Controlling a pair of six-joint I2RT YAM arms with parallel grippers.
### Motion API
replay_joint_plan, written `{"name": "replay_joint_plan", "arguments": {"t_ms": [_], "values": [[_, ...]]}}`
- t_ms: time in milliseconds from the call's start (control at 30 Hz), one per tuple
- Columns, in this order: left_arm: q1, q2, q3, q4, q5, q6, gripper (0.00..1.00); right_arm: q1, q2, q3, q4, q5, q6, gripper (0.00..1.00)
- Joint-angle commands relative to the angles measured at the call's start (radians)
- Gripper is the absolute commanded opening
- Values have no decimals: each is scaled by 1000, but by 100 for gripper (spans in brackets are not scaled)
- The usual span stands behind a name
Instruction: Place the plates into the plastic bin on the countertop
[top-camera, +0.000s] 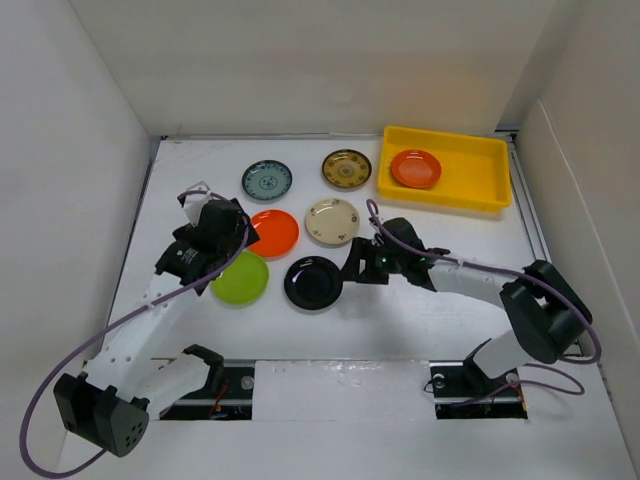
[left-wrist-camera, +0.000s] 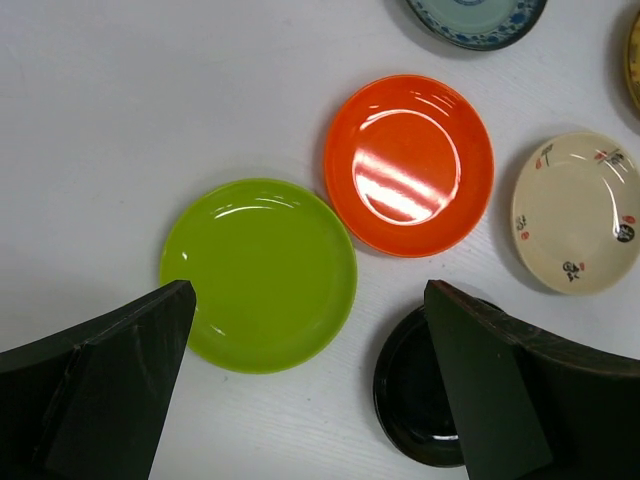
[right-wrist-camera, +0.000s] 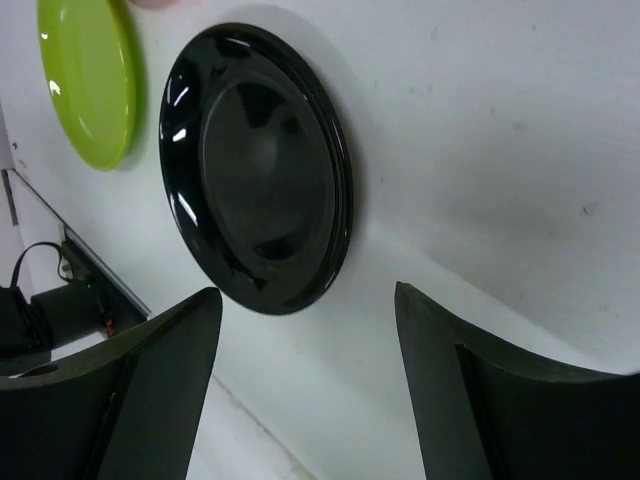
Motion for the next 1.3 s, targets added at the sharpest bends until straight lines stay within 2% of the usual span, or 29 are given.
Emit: {"name": "replay_joint_plan", "arguments": {"t_ms": [0, 100, 233, 267, 333, 367, 467, 567, 733, 867, 900, 1000, 1133, 1267], "values": [[6, 27, 39, -39, -66, -49, 100, 23, 61, 10, 162, 5, 30, 75], [18, 88, 48, -49, -57, -49, 100, 32, 122, 20, 195, 5, 39, 69], [126, 88, 39, 6, 29, 0, 100, 32, 240, 48, 217, 14, 73, 59], [136, 88, 39, 6, 43, 0, 100, 32, 254, 57, 226, 14, 82, 50], [136, 88, 39, 6, 43, 10, 100, 32, 276, 68, 226, 14, 82, 39], [136, 97, 39, 6, 52, 10, 100, 32, 285, 77, 226, 14, 91, 27], [136, 88, 39, 6, 52, 10, 100, 32, 299, 77, 226, 27, 103, 0], [136, 79, 30, 6, 52, 10, 100, 20, 281, 77, 217, 28, 104, 0], [136, 58, 30, 15, 43, 10, 100, -43, 84, 129, 104, 28, 93, 0], [136, 38, 21, 15, 34, 10, 100, -248, 24, 247, -53, 113, 44, 0], [136, 38, 21, 15, 34, 10, 100, -341, 24, 311, -86, 113, 44, 0], [136, 38, 21, 24, 43, 10, 100, -496, 107, 414, -128, 113, 35, 0], [136, 38, 21, 33, 64, 20, 100, -653, 274, 656, -180, 63, 25, 0], [136, 38, 21, 43, 75, 31, 100, -731, 426, 815, -228, 41, 25, 0]]}}
